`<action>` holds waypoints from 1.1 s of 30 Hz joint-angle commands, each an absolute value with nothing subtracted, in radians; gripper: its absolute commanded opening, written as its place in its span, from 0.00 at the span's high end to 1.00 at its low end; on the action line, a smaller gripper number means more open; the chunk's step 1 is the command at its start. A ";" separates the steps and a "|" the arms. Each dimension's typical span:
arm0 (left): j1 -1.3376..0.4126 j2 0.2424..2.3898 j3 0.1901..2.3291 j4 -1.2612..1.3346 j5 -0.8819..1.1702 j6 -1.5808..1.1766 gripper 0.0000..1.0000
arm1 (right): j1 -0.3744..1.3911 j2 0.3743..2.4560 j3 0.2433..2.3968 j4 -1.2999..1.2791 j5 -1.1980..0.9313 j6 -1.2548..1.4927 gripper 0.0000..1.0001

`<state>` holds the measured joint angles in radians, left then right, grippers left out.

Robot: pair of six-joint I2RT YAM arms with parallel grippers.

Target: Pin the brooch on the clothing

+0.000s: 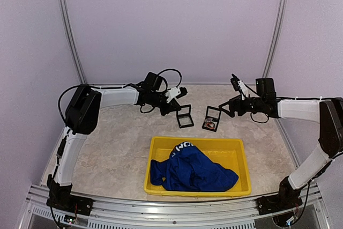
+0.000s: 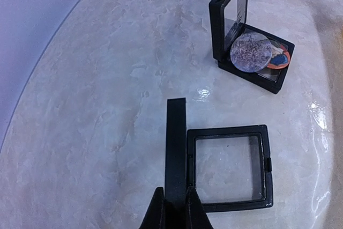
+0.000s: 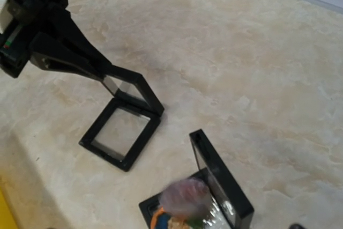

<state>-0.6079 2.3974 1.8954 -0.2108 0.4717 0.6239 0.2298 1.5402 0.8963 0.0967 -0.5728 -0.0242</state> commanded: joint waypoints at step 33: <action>-0.147 1.754 1.039 -0.028 -0.258 -0.163 1.00 | 0.446 1.520 0.970 0.092 -0.207 0.039 0.26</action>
